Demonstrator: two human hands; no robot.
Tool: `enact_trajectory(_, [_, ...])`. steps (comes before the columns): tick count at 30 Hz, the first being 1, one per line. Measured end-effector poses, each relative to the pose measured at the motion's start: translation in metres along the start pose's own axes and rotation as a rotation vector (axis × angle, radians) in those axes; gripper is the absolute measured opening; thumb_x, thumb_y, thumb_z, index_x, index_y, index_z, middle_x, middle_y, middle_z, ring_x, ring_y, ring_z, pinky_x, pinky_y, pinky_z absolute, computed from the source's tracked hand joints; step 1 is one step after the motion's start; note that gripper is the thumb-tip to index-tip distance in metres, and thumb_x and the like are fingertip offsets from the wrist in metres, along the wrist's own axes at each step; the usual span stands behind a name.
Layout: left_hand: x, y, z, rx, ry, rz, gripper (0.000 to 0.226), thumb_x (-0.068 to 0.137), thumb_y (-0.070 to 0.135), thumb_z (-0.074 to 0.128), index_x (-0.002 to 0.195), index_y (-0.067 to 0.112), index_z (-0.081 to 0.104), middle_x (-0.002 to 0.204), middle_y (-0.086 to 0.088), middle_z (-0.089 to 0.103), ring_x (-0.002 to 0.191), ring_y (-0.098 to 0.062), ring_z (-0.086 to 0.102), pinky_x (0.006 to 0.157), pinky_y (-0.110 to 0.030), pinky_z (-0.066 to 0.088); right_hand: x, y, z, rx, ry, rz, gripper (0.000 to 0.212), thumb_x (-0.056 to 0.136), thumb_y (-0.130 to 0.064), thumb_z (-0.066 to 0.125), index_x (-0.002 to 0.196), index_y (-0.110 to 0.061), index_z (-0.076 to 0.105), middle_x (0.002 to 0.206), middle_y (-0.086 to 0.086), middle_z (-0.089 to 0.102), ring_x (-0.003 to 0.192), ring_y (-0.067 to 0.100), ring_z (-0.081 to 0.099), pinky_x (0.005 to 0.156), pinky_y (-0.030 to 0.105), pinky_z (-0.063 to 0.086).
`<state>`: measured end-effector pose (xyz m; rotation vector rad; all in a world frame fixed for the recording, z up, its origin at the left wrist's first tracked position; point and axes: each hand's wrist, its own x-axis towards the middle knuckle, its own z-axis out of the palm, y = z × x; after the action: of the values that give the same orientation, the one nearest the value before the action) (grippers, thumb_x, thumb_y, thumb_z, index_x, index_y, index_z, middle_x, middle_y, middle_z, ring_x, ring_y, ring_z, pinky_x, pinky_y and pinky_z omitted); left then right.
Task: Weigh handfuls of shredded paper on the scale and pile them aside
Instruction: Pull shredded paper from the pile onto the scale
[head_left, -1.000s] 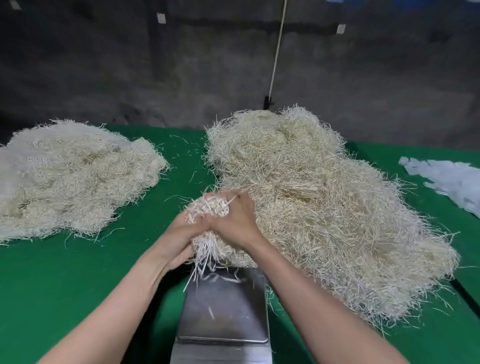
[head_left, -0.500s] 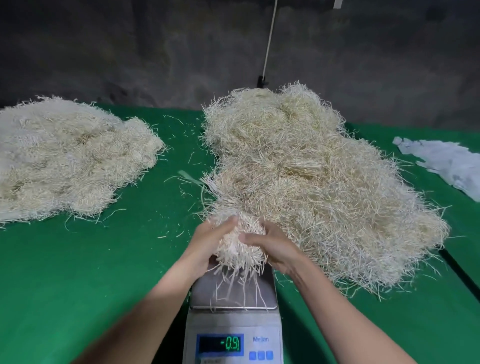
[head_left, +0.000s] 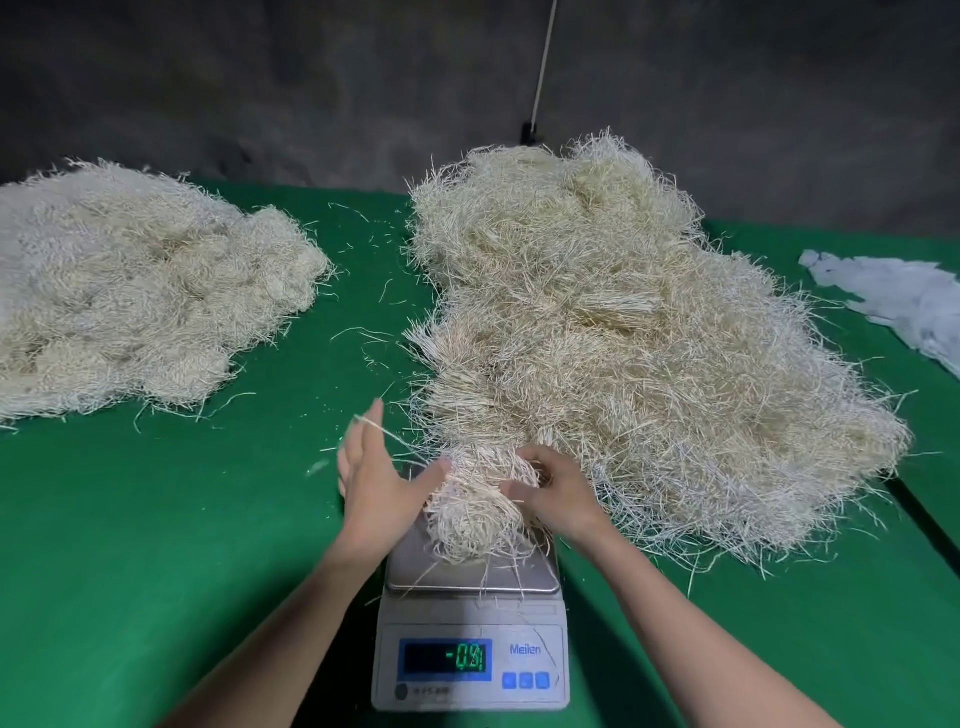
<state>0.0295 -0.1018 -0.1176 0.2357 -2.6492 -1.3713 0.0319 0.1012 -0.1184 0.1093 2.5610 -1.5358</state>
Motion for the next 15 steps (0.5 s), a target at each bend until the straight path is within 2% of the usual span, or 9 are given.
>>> enact_trajectory(2, [0.0, 0.005, -0.007, -0.07, 0.051, 0.116, 0.103, 0.079, 0.041, 0.071, 0.151, 0.03, -0.002, 0.157, 0.013, 0.004, 0.142, -0.005, 0.0, 0.113, -0.037, 0.005, 0.002, -0.002, -0.004, -0.009, -0.031, 0.012, 0.045, 0.083, -0.022, 0.071, 0.125, -0.022, 0.054, 0.131, -0.006, 0.046, 0.088, -0.006, 0.053, 0.075, 0.004, 0.042])
enact_trajectory(3, [0.0, 0.009, -0.009, -0.073, 0.032, 0.194, 0.098, 0.084, 0.035, 0.068, 0.151, 0.03, -0.004, 0.157, 0.016, 0.002, 0.142, -0.001, -0.001, 0.113, -0.033, 0.004, 0.003, -0.002, -0.005, -0.031, -0.05, 0.022, 0.048, 0.083, -0.023, 0.071, 0.128, -0.022, 0.053, 0.137, -0.003, 0.045, 0.088, -0.005, 0.053, 0.07, 0.003, 0.042])
enact_trajectory(4, [-0.001, 0.012, -0.01, -0.052, -0.034, 0.281, 0.089, 0.089, 0.032, 0.061, 0.151, 0.03, -0.003, 0.157, 0.018, 0.001, 0.142, 0.001, -0.001, 0.114, -0.03, 0.004, 0.003, -0.002, -0.006, -0.059, -0.072, 0.037, 0.05, 0.084, -0.025, 0.071, 0.13, -0.022, 0.052, 0.141, -0.001, 0.043, 0.098, 0.001, 0.052, 0.078, 0.006, 0.041])
enact_trajectory(6, [-0.004, 0.017, -0.006, 0.066, -0.274, 0.45, 0.068, 0.097, 0.036, 0.045, 0.15, 0.032, 0.002, 0.155, 0.02, -0.003, 0.143, 0.0, -0.002, 0.116, -0.027, 0.002, 0.003, -0.001, -0.005, -0.104, -0.097, 0.066, 0.055, 0.084, -0.029, 0.07, 0.135, -0.022, 0.049, 0.147, 0.002, 0.039, 0.122, 0.015, 0.045, 0.096, 0.02, 0.034])
enact_trajectory(9, [-0.01, 0.009, 0.005, 0.322, -0.564, 0.53, 0.059, 0.097, 0.052, 0.032, 0.149, 0.037, 0.008, 0.155, 0.019, -0.006, 0.143, -0.001, -0.007, 0.119, -0.036, 0.0, -0.001, -0.002, -0.003, -0.146, -0.079, 0.013, 0.058, 0.086, -0.031, 0.067, 0.138, -0.021, 0.045, 0.146, 0.002, 0.04, 0.134, 0.02, 0.038, 0.108, 0.032, 0.031])
enact_trajectory(12, [-0.012, -0.004, 0.014, 0.501, -0.61, 0.536, 0.066, 0.094, 0.057, 0.037, 0.15, 0.039, 0.005, 0.156, 0.016, -0.012, 0.143, -0.004, -0.013, 0.119, -0.041, -0.003, -0.009, -0.003, -0.005, -0.117, -0.052, -0.118, 0.063, 0.087, -0.03, 0.065, 0.142, -0.032, 0.035, 0.146, -0.007, 0.037, 0.132, 0.012, 0.036, 0.11, 0.036, 0.031])
enact_trajectory(15, [-0.012, -0.01, 0.018, 0.589, -0.567, 0.536, 0.064, 0.096, 0.053, 0.035, 0.149, 0.04, 0.001, 0.154, 0.017, -0.019, 0.143, -0.008, -0.016, 0.116, -0.04, -0.009, -0.015, -0.003, -0.006, -0.164, -0.183, -0.214, 0.074, 0.086, -0.041, 0.064, 0.143, -0.049, 0.019, 0.14, -0.024, 0.022, 0.13, 0.002, 0.027, 0.107, 0.032, 0.026])
